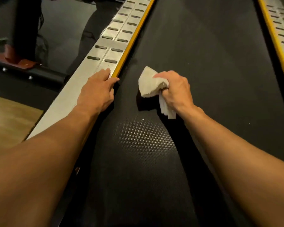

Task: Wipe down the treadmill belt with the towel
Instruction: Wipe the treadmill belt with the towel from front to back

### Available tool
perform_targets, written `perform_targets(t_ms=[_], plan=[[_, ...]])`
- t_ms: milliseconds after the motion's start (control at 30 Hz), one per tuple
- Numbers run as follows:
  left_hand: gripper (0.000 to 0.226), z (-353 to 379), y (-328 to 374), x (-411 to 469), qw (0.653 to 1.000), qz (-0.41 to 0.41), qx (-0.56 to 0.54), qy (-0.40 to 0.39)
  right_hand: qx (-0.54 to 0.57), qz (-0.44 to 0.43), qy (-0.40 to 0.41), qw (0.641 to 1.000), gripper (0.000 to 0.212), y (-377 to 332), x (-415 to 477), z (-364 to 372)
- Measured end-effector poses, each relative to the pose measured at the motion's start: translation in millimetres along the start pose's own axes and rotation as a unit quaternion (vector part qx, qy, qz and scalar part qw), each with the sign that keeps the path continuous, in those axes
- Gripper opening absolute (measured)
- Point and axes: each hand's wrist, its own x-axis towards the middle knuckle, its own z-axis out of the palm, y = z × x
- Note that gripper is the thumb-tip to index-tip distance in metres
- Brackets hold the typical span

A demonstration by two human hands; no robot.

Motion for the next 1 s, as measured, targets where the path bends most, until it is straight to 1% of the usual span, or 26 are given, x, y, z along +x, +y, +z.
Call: perform_targets(t_ms=[33, 100, 167, 200, 267, 333, 367, 400, 433, 467, 533, 567, 633, 667, 700, 767, 800, 833, 867, 900, 967, 1000], plan=[[0.041, 0, 0, 0, 1.0, 0.001, -0.001, 0.001, 0.007, 0.028, 0.014, 0.999, 0.051, 1, 16, 2], [0.041, -2, -1, 0, 1.0, -0.001, -0.005, 0.001, -0.034, 0.047, -0.002, 0.998, 0.047, -1, 34, 15], [0.04, -3, -1, -1, 1.0, -0.007, -0.015, 0.001, -0.086, 0.031, -0.021, 0.996, 0.045, -10, 30, 34], [0.04, -4, -1, -1, 1.0, -0.006, -0.021, 0.001, -0.095, 0.022, -0.022, 0.995, 0.046, -16, 20, 41], [0.039, -5, 1, -1, 1.0, -0.003, -0.028, 0.005, -0.084, -0.035, -0.036, 0.995, 0.05, -26, -7, 50], [0.039, -5, 3, -2, 0.999, -0.009, -0.031, 0.007, -0.057, -0.133, -0.094, 0.985, 0.053, -31, -31, 44], [0.039, -6, 3, -2, 0.999, -0.012, -0.029, 0.006, -0.053, -0.169, -0.127, 0.976, 0.053, -30, -36, 39], [0.039, -6, 3, -3, 1.0, -0.014, -0.027, 0.005, -0.042, -0.183, -0.136, 0.973, 0.053, -29, -33, 33], [0.039, -6, 2, -3, 0.999, -0.016, -0.028, 0.004, -0.028, -0.171, -0.117, 0.978, 0.053, -24, -23, 29], [0.039, -6, 2, -3, 0.999, -0.014, -0.032, 0.002, -0.019, -0.141, -0.08, 0.987, 0.054, -19, -10, 28], [0.04, -7, 2, -3, 0.999, -0.006, -0.037, -0.001, -0.038, -0.061, -0.03, 0.997, 0.052, -12, 13, 31], [0.04, -7, 1, -3, 0.999, -0.004, -0.042, -0.002, -0.058, -0.037, -0.024, 0.997, 0.052, -13, 17, 39], [0.038, -9, 0, -4, 0.998, -0.009, -0.057, -0.002, -0.076, -0.031, -0.029, 0.996, 0.053, -24, 8, 52], [0.037, -9, 1, -4, 0.998, -0.014, -0.065, 0.001, -0.073, -0.056, -0.042, 0.995, 0.053, -32, -4, 55], [0.036, -10, 2, -3, 0.997, -0.018, -0.073, 0.003, -0.067, -0.103, -0.063, 0.99, 0.053, -36, -18, 57], [0.036, -10, 4, -4, 0.996, -0.023, -0.086, 0.006, -0.051, -0.219, -0.12, 0.967, 0.051, -36, -45, 48], [0.036, -10, 4, -5, 0.996, -0.026, -0.088, 0.004, -0.049, -0.262, -0.151, 0.952, 0.052, -34, -52, 41], [0.037, -11, 3, -5, 0.996, -0.027, -0.087, 0.002, -0.045, -0.286, -0.171, 0.942, 0.052, -32, -51, 35], [0.038, -10, 2, -5, 0.996, -0.026, -0.086, 0.0, -0.039, -0.288, -0.173, 0.941, 0.052, -29, -45, 32], [0.038, -10, 2, -5, 0.996, -0.022, -0.087, -0.004, -0.03, -0.269, -0.152, 0.951, 0.051, -27, -35, 32], [0.038, -11, 3, -5, 0.996, -0.018, -0.086, -0.009, -0.032, -0.205, -0.095, 0.974, 0.051, -28, -14, 36], [0.038, -12, 4, -5, 0.996, -0.017, -0.085, -0.009, -0.042, -0.173, -0.086, 0.98, 0.052, -32, -9, 40]])
